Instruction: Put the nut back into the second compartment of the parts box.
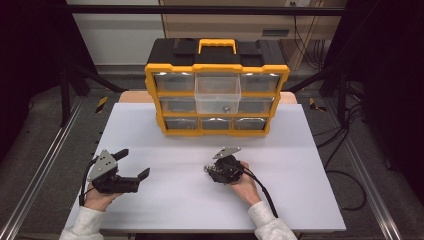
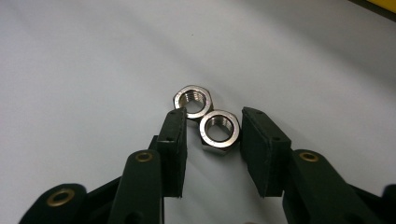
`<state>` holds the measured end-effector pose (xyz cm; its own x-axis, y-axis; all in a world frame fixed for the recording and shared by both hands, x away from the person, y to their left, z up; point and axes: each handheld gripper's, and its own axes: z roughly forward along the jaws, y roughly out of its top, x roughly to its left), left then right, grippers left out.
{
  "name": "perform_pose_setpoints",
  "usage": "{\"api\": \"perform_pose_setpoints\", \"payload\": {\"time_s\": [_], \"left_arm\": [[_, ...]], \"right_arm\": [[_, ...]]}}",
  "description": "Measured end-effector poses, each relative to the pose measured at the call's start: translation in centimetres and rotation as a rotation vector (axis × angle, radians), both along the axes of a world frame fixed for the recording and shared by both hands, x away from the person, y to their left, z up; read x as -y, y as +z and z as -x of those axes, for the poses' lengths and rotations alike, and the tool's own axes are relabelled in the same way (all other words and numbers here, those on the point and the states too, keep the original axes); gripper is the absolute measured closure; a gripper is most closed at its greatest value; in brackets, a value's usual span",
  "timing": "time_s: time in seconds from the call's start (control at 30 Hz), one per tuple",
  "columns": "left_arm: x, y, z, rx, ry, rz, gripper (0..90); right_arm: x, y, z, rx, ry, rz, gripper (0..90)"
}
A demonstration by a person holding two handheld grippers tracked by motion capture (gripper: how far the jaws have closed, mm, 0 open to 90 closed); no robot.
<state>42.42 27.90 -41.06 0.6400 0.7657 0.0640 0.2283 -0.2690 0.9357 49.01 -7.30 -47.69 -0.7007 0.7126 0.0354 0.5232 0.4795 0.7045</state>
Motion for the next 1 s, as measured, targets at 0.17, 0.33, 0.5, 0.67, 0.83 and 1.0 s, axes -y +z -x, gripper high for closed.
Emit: {"api": "perform_pose_setpoints", "payload": {"time_s": [0.17, 0.33, 0.5, 0.67, 0.83, 1.0], "left_arm": [[0.0, 0.0, 0.0, -0.001, 0.000, -0.001, 2.0], [0.0, 0.0, 0.0, -0.001, 0.001, 0.001, 2.1], [-0.1, 0.0, 0.0, 0.000, 0.001, 0.002, 2.1], [-0.1, 0.0, 0.0, -0.001, 0.003, 0.002, 2.0], [0.0, 0.0, 0.0, -0.001, 0.002, 0.003, 2.1], [0.0, 0.0, 0.0, -0.002, 0.002, 0.004, 2.1]], "right_arm": [[0.2, 0.0, 0.0, 0.005, -0.001, 0.014, 67.7], [-0.1, 0.1, 0.2, 0.006, -0.015, 0.027, 69.9], [-0.1, 0.1, 0.2, 0.021, -0.008, 0.036, 70.2], [0.1, 0.3, 0.2, 0.010, -0.021, 0.036, 70.2], [0.4, 0.8, 0.3, 0.019, -0.014, 0.022, 70.2], [0.8, 1.7, 0.6, 0.026, -0.010, 0.002, 70.2]]}}
